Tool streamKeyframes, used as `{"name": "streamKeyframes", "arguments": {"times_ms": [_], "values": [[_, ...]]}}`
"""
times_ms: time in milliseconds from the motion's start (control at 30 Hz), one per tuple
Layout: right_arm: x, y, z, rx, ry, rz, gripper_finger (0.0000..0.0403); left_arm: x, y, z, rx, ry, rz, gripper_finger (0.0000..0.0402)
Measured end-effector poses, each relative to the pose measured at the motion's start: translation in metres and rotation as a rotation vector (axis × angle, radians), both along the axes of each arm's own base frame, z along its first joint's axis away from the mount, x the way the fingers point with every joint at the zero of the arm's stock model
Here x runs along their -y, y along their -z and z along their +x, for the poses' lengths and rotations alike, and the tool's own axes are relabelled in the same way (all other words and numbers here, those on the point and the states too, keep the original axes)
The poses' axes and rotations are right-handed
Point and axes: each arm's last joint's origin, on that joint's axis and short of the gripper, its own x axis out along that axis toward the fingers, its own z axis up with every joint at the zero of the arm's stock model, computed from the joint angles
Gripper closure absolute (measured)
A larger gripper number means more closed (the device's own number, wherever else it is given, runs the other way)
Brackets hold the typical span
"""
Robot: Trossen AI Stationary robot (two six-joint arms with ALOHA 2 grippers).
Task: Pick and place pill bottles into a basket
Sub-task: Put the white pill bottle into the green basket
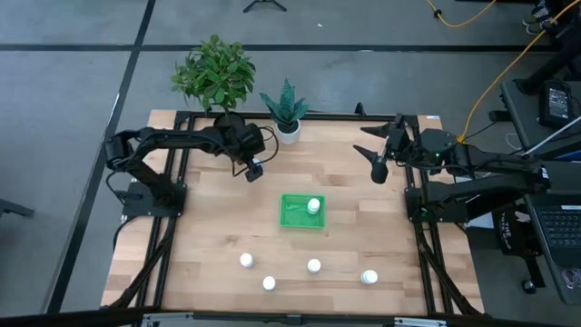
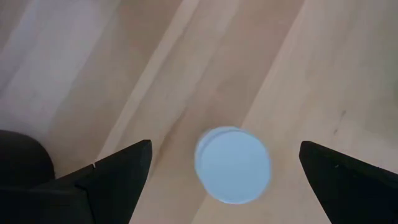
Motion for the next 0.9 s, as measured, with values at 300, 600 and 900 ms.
{"name": "streamKeyframes", "arguments": {"times_ms": [300,600,900], "values": [[-0.0004,-0.0006,0.0003,0.009,-0.012,0.005,0.0143,-0.0083,0.0086,-0.0018,-0.028,-0.003,-0.027,0.0035],[-0.0004,-0.0008,0.0003,0.019,-0.009,0.023,0.0143,-0.0072,0.0102,-0.0012,-0.018,0.032,-0.065,0.0106],[-0.0004,-0.0008,0.0003,0.022,-0.008,0.030,0.0143,-0.0070,0.0102,-0.0011,-0.019,0.040,-0.063,0.0180]]}}
